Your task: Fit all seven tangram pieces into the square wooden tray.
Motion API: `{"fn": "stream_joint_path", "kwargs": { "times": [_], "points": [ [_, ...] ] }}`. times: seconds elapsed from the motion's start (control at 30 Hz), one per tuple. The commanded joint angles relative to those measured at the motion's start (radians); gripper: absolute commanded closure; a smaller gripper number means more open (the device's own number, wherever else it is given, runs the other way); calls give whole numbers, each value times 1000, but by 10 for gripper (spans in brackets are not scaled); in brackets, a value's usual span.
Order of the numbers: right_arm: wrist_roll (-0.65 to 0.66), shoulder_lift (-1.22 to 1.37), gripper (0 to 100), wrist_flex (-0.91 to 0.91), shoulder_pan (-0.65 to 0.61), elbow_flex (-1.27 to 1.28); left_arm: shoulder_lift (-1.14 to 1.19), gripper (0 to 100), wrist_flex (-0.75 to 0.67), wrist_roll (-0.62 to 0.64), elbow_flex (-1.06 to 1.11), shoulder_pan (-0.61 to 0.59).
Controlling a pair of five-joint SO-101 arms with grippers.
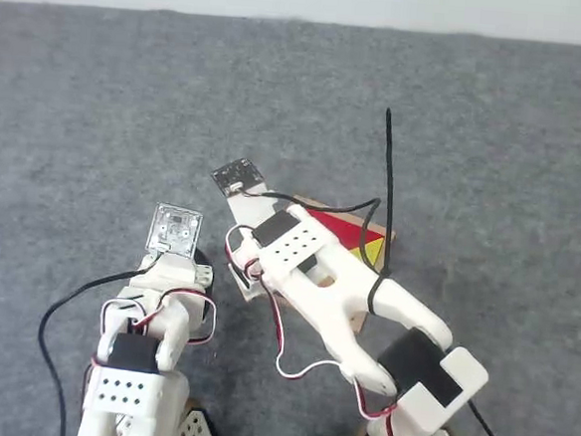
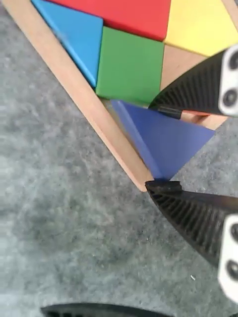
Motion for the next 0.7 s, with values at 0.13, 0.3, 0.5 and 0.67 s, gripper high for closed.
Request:
{"fn": "stream_joint_path", "kwargs": {
  "times": [0.13,0.3,0.5,0.67],
  "points": [
    [95,-5,878,18,12,-51,-12,986,2,5,-8,-5],
    [138,-5,878,21,12,-49,-12,986,2,5,-8,-5],
    [138,-5,807,47,12,-51,-12,986,2,5,-8,-5],
    [138,-5,797,47,13,-52,-12,986,2,5,-8,-5]
  ]
}}
